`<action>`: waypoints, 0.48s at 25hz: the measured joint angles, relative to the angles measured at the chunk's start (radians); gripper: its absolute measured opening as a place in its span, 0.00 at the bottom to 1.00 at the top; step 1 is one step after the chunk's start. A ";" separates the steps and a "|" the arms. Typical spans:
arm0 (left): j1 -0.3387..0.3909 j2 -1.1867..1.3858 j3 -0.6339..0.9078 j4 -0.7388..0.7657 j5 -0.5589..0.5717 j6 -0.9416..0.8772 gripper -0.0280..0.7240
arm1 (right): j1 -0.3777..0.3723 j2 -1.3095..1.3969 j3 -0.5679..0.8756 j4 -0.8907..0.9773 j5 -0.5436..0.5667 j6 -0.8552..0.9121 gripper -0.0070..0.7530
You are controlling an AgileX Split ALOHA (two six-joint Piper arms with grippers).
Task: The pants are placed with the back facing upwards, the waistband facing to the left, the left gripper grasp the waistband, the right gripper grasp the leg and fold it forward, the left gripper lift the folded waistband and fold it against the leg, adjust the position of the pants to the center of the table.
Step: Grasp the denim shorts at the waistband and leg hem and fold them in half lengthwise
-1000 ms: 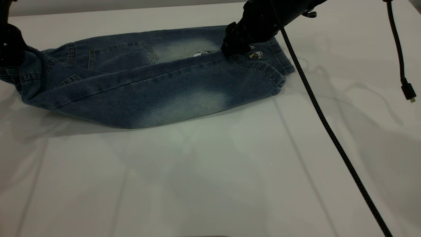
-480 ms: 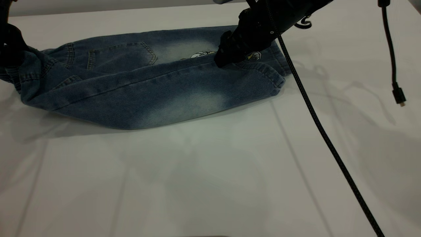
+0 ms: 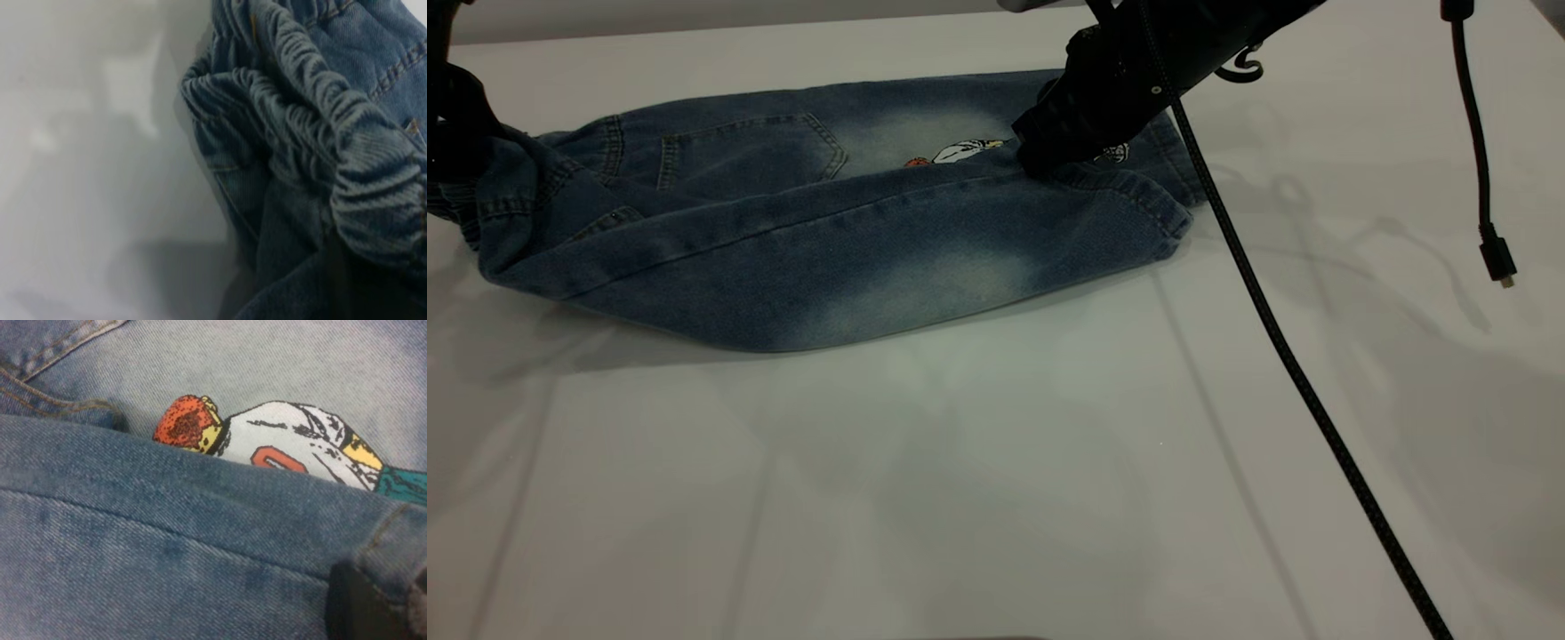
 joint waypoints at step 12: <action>0.000 -0.027 -0.005 -0.001 0.052 0.098 0.17 | -0.057 -0.104 0.000 0.016 0.044 0.036 0.04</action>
